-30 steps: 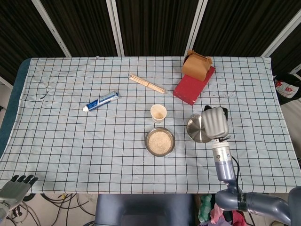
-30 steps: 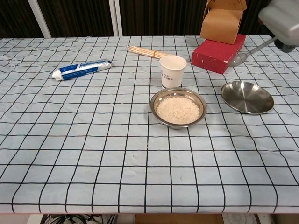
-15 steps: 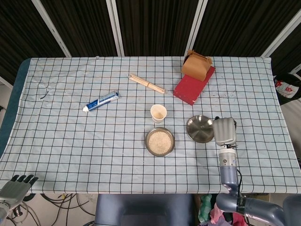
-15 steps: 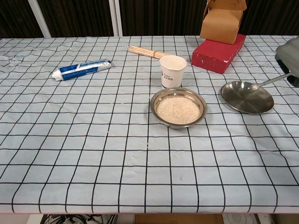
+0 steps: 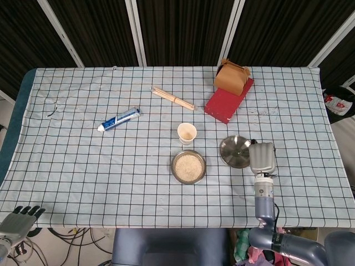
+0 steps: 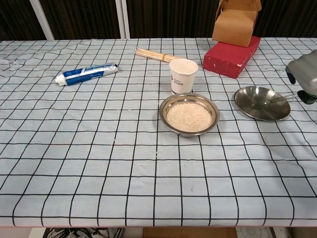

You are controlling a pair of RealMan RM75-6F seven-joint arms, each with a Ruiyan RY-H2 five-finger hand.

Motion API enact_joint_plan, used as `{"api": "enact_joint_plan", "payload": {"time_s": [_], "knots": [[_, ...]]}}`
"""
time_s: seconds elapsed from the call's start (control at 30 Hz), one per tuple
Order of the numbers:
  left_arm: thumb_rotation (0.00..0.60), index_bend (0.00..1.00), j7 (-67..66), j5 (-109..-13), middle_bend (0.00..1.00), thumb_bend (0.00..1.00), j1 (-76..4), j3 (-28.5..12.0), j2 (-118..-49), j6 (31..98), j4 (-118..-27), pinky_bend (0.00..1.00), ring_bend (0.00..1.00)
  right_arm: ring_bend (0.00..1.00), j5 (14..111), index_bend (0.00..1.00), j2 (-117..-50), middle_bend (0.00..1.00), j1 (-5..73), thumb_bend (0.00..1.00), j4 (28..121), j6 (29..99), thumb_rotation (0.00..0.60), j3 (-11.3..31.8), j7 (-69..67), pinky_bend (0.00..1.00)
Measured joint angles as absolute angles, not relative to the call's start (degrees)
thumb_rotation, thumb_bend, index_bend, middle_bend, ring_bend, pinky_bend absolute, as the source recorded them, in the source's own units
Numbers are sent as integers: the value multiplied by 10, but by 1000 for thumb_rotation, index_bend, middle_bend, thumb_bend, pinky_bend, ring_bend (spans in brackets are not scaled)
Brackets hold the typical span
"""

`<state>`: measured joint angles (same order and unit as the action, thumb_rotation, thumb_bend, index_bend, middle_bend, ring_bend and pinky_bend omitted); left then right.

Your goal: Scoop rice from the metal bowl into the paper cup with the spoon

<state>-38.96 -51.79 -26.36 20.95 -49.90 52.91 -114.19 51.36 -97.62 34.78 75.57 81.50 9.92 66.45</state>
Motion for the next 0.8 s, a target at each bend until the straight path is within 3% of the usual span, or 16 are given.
{"api": "enact_joint_plan", "payload": {"time_s": [0.13, 0.27, 0.47, 0.57, 0.73, 0.8], "knots": [[600, 0, -389, -519, 0, 61, -263, 210, -499, 530, -1142, 0, 0, 1000, 516, 176, -972, 983, 342, 356, 766, 819, 600, 99, 662, 1000], [600, 0, -389, -521, 0, 61, -263, 210, -499, 530, -1142, 0, 0, 984, 521, 172, -961, 930, 331, 351, 784, 826, 600, 95, 654, 981], [600, 0, -381, -535, 0, 62, -259, 208, -498, 533, -1140, 0, 0, 850, 569, 171, -922, 762, 305, 340, 821, 842, 600, 68, 609, 787], [600, 0, -379, -540, 0, 61, -256, 208, -499, 534, -1138, 0, 0, 720, 611, 138, -890, 622, 283, 330, 844, 858, 600, 43, 571, 647], [600, 0, -376, -545, 0, 62, -254, 207, -499, 536, -1137, 0, 0, 262, 664, 30, -838, 239, 240, 287, 890, 889, 600, 7, 487, 324], [600, 0, -370, -553, 0, 62, -251, 205, -499, 538, -1137, 0, 0, 162, 697, 11, -810, 158, 219, 269, 910, 905, 600, -12, 443, 271]]}}
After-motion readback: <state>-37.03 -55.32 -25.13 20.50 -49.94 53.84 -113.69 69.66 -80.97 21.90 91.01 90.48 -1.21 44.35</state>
